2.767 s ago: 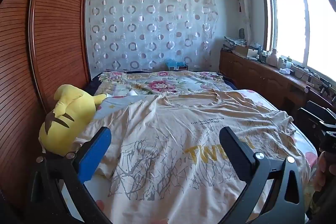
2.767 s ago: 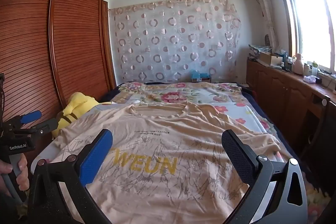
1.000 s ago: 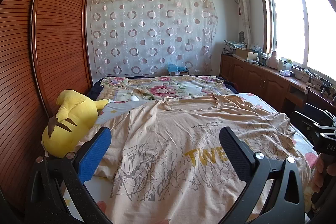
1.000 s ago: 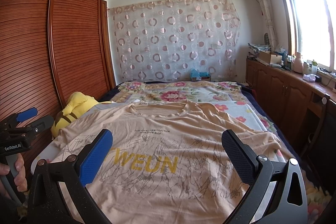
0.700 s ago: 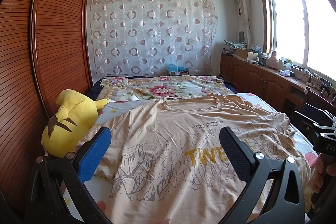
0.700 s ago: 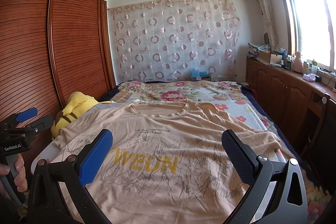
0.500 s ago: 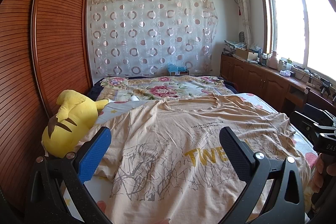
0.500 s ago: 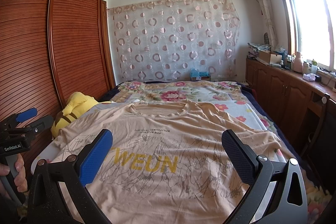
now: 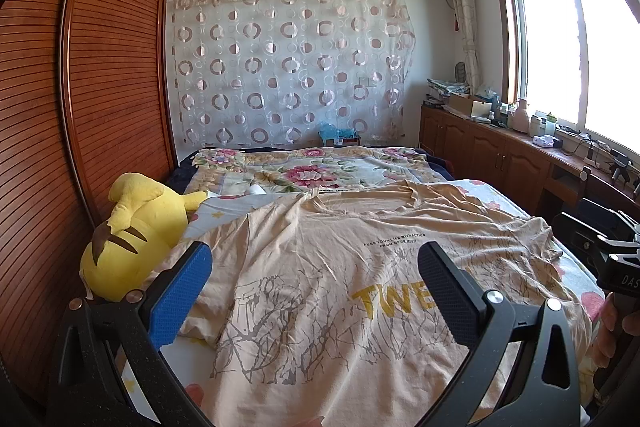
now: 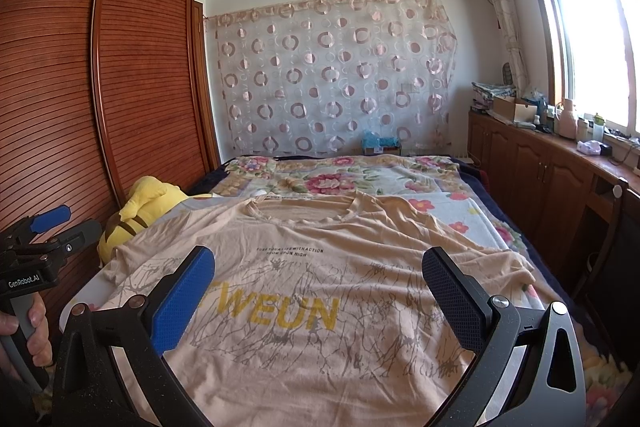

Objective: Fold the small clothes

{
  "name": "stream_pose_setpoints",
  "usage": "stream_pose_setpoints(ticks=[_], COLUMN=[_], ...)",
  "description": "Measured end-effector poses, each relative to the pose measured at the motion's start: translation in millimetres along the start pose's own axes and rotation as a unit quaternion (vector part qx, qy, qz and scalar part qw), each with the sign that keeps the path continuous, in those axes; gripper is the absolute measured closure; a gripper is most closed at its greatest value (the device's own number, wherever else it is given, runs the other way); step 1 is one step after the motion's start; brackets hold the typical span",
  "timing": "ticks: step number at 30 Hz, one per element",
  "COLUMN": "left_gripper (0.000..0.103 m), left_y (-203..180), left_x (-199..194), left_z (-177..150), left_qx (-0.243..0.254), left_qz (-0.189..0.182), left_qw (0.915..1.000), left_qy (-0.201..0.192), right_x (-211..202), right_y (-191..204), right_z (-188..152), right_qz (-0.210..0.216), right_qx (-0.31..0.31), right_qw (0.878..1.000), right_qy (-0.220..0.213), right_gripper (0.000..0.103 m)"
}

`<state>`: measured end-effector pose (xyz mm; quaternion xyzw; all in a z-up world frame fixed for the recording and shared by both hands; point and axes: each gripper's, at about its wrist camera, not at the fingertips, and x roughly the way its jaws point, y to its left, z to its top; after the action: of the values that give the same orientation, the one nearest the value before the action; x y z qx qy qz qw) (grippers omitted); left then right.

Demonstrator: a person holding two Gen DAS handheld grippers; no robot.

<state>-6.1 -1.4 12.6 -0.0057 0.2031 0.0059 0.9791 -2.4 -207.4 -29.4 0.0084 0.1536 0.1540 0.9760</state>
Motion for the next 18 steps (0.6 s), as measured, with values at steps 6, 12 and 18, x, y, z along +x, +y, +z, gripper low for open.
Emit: stream_pose_setpoints(ticks=[6,12,18], left_gripper=[0.0,0.0,0.0], left_y=[0,3,26], left_x=[0,-3,0], left_z=[0,6,19], left_qx=[0.0,-0.001,-0.009], left_qz=[0.0,-0.002,0.007], left_qw=[1.0,1.0,0.9998], left_qy=[-0.001,0.003,0.018], right_x=[-1,-1,7], right_y=[1,1,1], right_z=[0,0,-3], right_qz=[0.0,0.001,0.018], right_qx=[-0.002,-0.002,-0.004], right_qw=[1.0,1.0,1.0], right_qy=[-0.002,0.0,0.013], right_gripper=[0.0,0.0,0.0])
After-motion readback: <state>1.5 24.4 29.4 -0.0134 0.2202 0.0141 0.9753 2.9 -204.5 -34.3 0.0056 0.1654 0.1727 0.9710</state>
